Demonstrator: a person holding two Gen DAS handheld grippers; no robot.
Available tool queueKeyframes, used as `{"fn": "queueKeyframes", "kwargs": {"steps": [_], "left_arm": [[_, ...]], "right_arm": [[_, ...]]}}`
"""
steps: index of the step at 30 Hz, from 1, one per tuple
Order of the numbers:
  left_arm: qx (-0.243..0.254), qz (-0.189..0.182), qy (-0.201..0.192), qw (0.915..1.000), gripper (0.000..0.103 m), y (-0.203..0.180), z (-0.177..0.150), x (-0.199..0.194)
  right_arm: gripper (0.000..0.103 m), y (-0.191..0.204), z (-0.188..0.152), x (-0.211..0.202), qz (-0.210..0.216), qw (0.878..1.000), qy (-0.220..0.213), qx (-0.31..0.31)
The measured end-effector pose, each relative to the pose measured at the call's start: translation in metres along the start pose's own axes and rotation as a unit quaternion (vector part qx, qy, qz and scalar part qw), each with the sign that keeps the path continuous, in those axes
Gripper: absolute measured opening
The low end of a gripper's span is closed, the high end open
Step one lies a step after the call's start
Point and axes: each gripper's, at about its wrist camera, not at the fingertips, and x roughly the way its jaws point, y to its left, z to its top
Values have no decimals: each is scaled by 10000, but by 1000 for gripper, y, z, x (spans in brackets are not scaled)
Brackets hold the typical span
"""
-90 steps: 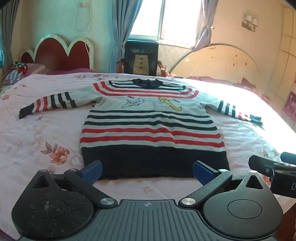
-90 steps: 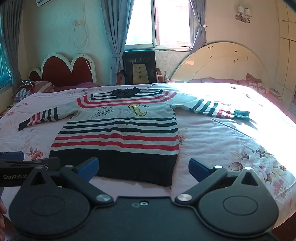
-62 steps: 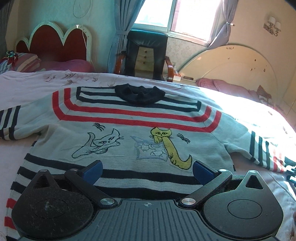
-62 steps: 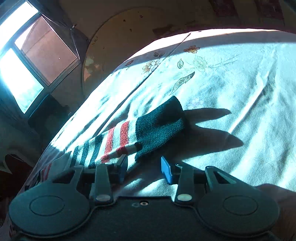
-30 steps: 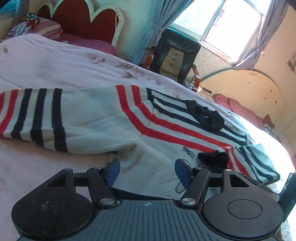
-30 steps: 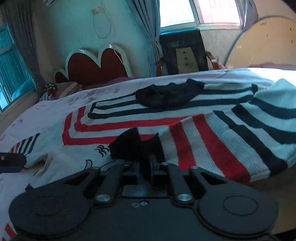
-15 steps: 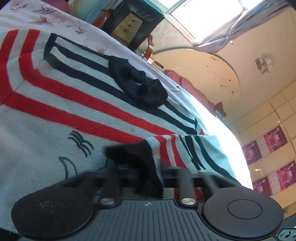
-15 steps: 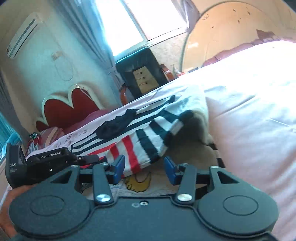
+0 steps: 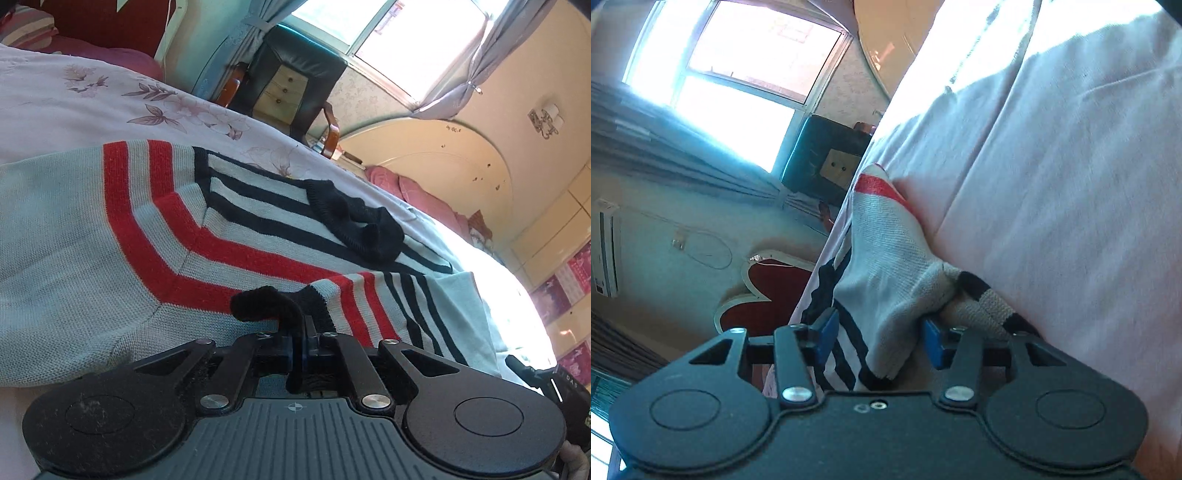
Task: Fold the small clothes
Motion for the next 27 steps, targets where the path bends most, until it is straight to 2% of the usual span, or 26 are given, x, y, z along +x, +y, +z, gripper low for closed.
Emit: {"fn": "queueKeyframes", "kwargs": {"steps": [2, 4, 6, 7, 9, 11, 13, 14, 15, 16, 18, 21, 23, 27], "left_arm": [[-27, 7, -126, 9999, 4, 2, -8, -6], [72, 12, -305, 9995, 4, -2, -8, -8], [328, 280, -180, 9989, 4, -6, -11, 0], [298, 358, -60, 9989, 4, -3, -13, 6], [260, 345, -87, 9990, 4, -1, -13, 7], [358, 376, -92, 9986, 4, -4, -13, 2], [409, 596, -182, 9972, 7, -5, -14, -11], [447, 741, -297, 9958, 15, -5, -15, -20], [524, 868, -471, 9937, 34, -7, -15, -29], [620, 931, -641, 9917, 49, -9, -14, -36], [808, 791, -756, 9907, 50, -22, -8, -36], [992, 397, -716, 9917, 50, -46, 3, -17], [1187, 170, -688, 9904, 50, -65, 8, 2], [1219, -97, -401, 9917, 50, -82, 7, 40]], "right_arm": [[10, 3, 3, 5, -188, 9998, -19, -103], [8, 9, 4, 3, -359, 9985, -105, -389], [8, 17, 1, -2, -400, 9964, -184, -729], [8, 19, 0, 0, -516, 9945, -147, -898], [7, 9, -2, 7, -798, 9932, 169, -833], [16, 9, 0, 1, -689, 9942, 220, -800], [27, 19, 0, -15, -623, 9916, 197, -1112], [29, 26, -1, -22, -603, 9891, 134, -1336], [29, 32, -1, -31, -601, 9861, 49, -1548], [29, 38, -1, -38, -586, 9829, -32, -1748], [29, 52, 8, -39, -516, 9749, -147, -2161], [34, 73, 25, -10, -544, 9657, -178, -2534], [40, 81, 38, 13, -488, 9652, -266, -2555], [40, 81, 65, 60, -481, 9698, 16, -2391]]}}
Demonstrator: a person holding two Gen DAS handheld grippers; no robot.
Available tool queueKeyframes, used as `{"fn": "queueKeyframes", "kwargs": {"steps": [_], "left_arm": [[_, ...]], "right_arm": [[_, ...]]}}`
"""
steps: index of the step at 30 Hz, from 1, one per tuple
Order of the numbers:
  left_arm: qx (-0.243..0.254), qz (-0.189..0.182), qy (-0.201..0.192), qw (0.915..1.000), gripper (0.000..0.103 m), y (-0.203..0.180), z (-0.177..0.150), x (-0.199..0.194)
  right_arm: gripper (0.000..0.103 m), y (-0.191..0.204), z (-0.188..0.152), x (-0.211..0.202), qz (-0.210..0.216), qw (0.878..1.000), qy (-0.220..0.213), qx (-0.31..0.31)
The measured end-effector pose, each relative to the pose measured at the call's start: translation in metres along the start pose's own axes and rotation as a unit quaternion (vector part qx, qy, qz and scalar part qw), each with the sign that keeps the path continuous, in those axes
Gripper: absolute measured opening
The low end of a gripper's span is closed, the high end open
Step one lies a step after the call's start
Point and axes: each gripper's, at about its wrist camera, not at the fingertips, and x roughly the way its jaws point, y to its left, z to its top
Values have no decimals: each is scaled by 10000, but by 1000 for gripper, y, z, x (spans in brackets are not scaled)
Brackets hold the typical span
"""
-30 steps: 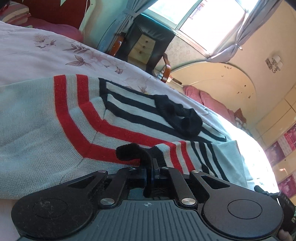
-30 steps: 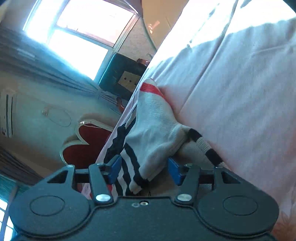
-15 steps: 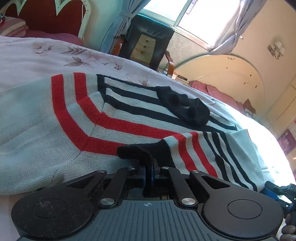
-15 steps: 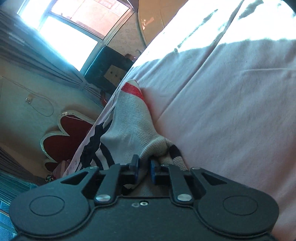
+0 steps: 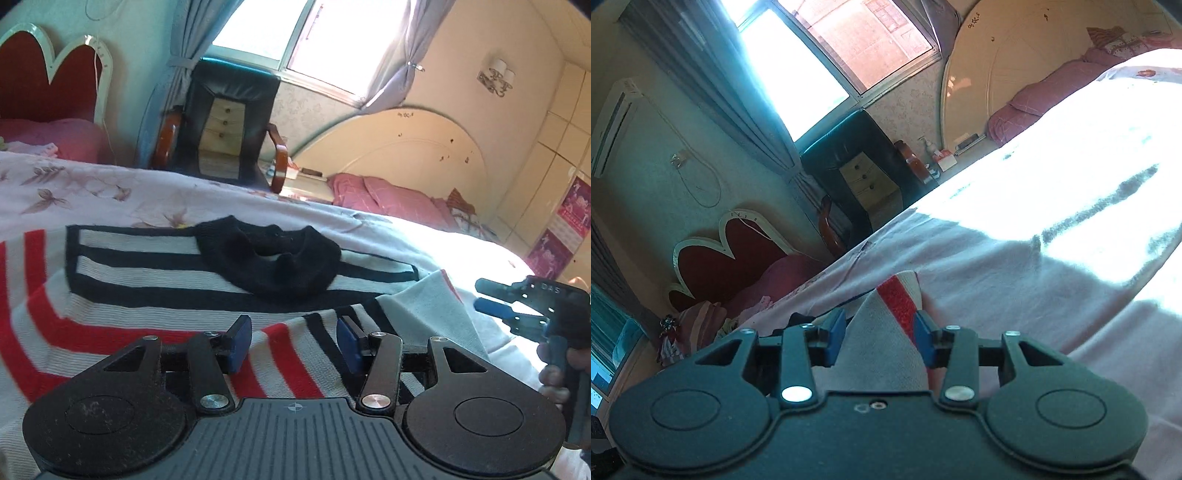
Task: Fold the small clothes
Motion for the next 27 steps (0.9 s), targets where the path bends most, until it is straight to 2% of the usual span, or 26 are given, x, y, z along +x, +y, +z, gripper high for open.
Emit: {"fn": "queueKeyframes", "kwargs": {"steps": [3, 4, 5, 6, 7, 8, 11, 12, 13, 15, 17, 18, 19, 20, 21, 22, 23, 24, 25, 27], "left_arm": [[10, 157, 158, 9998, 50, -3, -10, 16], [20, 194, 128, 9997, 50, -3, -13, 17], [107, 365, 80, 9992, 50, -3, -16, 16], [211, 635, 48, 9977, 50, -5, -17, 14], [308, 876, 16, 9957, 50, -7, -18, 11], [348, 1152, 50, 9927, 50, -6, -19, 10], [195, 1240, -30, 9921, 50, -9, -11, 1], [253, 1252, -165, 9917, 50, -15, -7, -3], [292, 1152, -270, 9925, 50, -24, -2, -4], [381, 855, -255, 9953, 50, -47, 7, 7], [498, 551, -47, 9972, 50, -76, 11, 34], [511, 421, 127, 9977, 54, -86, 10, 49], [517, 388, 349, 9973, 70, -93, 7, 64], [672, 468, 392, 9959, 76, -100, 2, 75], [836, 563, 325, 9944, 77, -104, -1, 74], [860, 646, 376, 9935, 77, -109, -1, 67], [854, 614, 253, 9941, 77, -110, -2, 50], [842, 601, 85, 9946, 77, -109, -6, 33], [815, 621, -71, 9947, 77, -106, -11, 12], [783, 794, -190, 9936, 77, -92, -27, -17]], "right_arm": [[38, -8, 4, 27, -47, 9995, 304, 74], [34, -11, 3, 34, -41, 9991, 410, 109], [8, -12, 3, 38, -9, 9987, 494, 76], [9, -10, 0, 42, -85, 9984, 547, -143], [7, -8, -2, 42, -452, 9968, 547, -364], [7, -12, -4, 42, -425, 9971, 551, -317], [9, -5, -6, 41, -557, 9949, 579, -615], [19, 0, -3, 37, -650, 9942, 513, -691], [21, 8, 0, 31, -749, 9929, 270, -878], [21, 24, 2, 24, -626, 9895, 29, -1306], [16, 37, -3, 37, -623, 9836, 269, -1671], [12, 39, -6, 47, -752, 9794, 465, -1818], [9, 38, -11, 56, -934, 9746, 634, -1935], [8, 35, -14, 56, -936, 9741, 535, -1990], [7, 34, -13, 53, -951, 9752, 563, -1917], [6, 37, -11, 46, -1031, 9747, 602, -1891], [10, 41, -10, 38, -1071, 9734, 579, -1943], [18, 47, -12, 23, -999, 9729, 485, -2028], [22, 56, -16, 5, -811, 9713, 372, -2203], [22, 66, -32, -26, -591, 9667, 366, -2463]]}}
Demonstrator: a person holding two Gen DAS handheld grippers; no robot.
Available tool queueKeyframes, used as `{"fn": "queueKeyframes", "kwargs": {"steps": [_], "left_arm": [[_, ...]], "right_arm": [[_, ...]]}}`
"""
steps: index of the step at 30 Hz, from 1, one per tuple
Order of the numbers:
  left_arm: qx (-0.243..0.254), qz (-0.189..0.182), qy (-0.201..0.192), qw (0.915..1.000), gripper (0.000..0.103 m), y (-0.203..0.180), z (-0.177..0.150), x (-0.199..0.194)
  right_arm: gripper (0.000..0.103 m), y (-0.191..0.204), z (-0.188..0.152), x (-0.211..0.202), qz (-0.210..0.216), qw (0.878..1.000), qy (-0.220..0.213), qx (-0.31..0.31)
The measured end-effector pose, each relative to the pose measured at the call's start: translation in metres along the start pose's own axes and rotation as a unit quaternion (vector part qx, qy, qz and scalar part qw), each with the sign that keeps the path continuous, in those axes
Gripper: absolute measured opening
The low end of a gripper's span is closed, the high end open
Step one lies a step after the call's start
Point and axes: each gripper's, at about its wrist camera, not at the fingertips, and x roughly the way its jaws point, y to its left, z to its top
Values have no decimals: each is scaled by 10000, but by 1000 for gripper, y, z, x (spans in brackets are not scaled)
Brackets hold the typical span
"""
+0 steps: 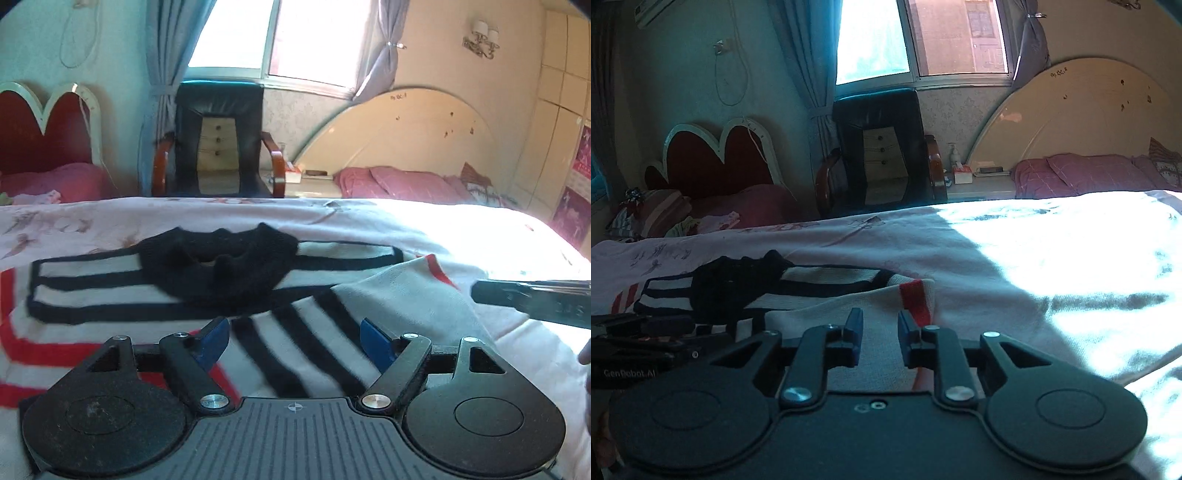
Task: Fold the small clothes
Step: 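Grasp the other striped sleeve cuff with the left gripper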
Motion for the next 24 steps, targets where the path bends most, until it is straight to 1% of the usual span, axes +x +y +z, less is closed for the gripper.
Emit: {"fn": "queueKeyframes", "kwargs": {"steps": [2, 3, 4, 5, 6, 8, 9, 10, 13, 15, 17, 18, 20, 21, 23, 24], "left_arm": [[-55, 269, 336, 9991, 77, 17, -22, -5], [-110, 218, 279, 9993, 77, 26, -33, -9], [-111, 139, 105, 9998, 77, 32, -41, -16], [-98, 155, 83, 9998, 77, 35, -43, -22], [-110, 184, 61, 9998, 77, 37, -44, -31], [-310, 215, -19, 9993, 78, 51, -48, -51], [-434, 240, -51, 9988, 78, 60, -53, -63], [-600, 331, -74, 9976, 78, 75, -59, -73], [-1086, 752, -84, 9912, 77, 125, -80, -109], [-1468, 1117, -130, 9828, 77, 169, -94, -135], [-1986, 1491, -216, 9684, 77, 221, -106, -157], [-2352, 1620, -246, 9580, 77, 248, -113, -166], [-3221, 1766, -455, 9290, 77, 300, -130, -185], [-3676, 1793, -660, 9102, 77, 327, -140, -195], [-4280, 1920, -1007, 8774, 77, 367, -156, -212], [-4479, 1979, -1155, 8642, 77, 383, -162, -218]], "right_arm": [[17, 15, -19, -17, 204, 9993, 260, -194], [15, 20, -29, -17, 197, 9982, 493, -291], [15, 25, -44, -16, 145, 9966, 713, -398], [15, 28, -56, -15, 128, 9958, 775, -476], [15, 30, -63, -18, 80, 9967, 624, -517], [20, 40, -60, -26, -143, 9968, 568, -548], [24, 43, -57, -33, -101, 9978, 451, -470], [24, 45, -54, -41, 1, 9990, 318, -324], [24, 52, -50, -55, 81, 9995, 266, -155], [24, 56, -53, -61, 77, 9993, 340, -103], [24, 63, -55, -63, 97, 9991, 420, -14], [24, 67, -57, -64, 104, 9989, 450, 29], [24, 77, -61, -61, 91, 9986, 506, 150], [24, 81, -62, -60, 98, 9984, 523, 207], [24, 90, -62, -54, 136, 9972, 570, 471], [24, 93, -61, -52, 160, 9962, 580, 624]]}}
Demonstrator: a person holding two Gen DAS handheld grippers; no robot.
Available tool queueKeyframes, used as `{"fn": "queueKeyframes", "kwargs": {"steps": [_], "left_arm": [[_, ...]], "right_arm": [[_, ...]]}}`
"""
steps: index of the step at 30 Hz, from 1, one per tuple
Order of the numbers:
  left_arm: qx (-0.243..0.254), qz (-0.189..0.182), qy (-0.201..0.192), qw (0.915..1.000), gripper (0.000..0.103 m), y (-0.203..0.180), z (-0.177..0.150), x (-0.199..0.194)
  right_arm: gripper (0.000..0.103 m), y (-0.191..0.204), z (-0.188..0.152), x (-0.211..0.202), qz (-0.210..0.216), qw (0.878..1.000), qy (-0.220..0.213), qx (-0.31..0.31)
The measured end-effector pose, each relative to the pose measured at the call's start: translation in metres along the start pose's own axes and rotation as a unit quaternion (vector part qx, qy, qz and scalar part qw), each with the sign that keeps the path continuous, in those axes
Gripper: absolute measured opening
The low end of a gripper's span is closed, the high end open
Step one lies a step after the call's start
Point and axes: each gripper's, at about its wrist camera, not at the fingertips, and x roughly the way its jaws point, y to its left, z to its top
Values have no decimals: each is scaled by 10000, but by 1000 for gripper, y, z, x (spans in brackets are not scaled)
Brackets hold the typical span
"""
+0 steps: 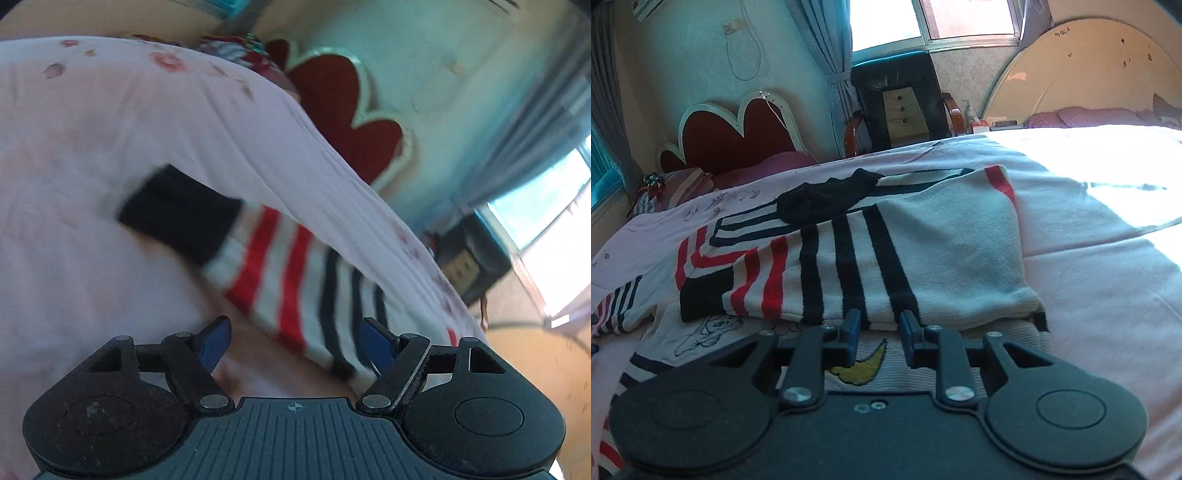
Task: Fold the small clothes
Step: 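Grasp the other striped sleeve cuff with the left gripper, then fold the sleeve across the sweater body with the left gripper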
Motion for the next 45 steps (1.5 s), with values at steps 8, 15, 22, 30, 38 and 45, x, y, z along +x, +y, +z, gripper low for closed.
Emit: {"fn": "queueKeyframes", "kwargs": {"steps": [8, 15, 22, 30, 38, 45], "left_arm": [[-952, -214, 55, 9952, 15, 64, 35, 41], [-330, -603, -135, 9975, 6, 35, 37, 48], [438, -1081, -131, 9931, 6, -28, 45, 48], [1272, -1695, 334, 9767, 6, -107, 13, 42], [3043, -2273, 1185, 9174, 6, -245, -86, 38], [3447, -2363, 1638, 8936, 6, -305, -153, 40]], "right_arm": [[24, 43, 11, 15, 81, 9994, -74, 338], [24, 65, 13, 21, 90, 9995, -71, 304], [24, 66, 11, 20, 43, 9992, -99, 379], [24, 47, 6, 9, -65, 9981, -176, 591], [24, 34, 1, 5, -58, 9971, -164, 747], [26, 19, 2, -4, -39, 9954, -216, 934]]}}
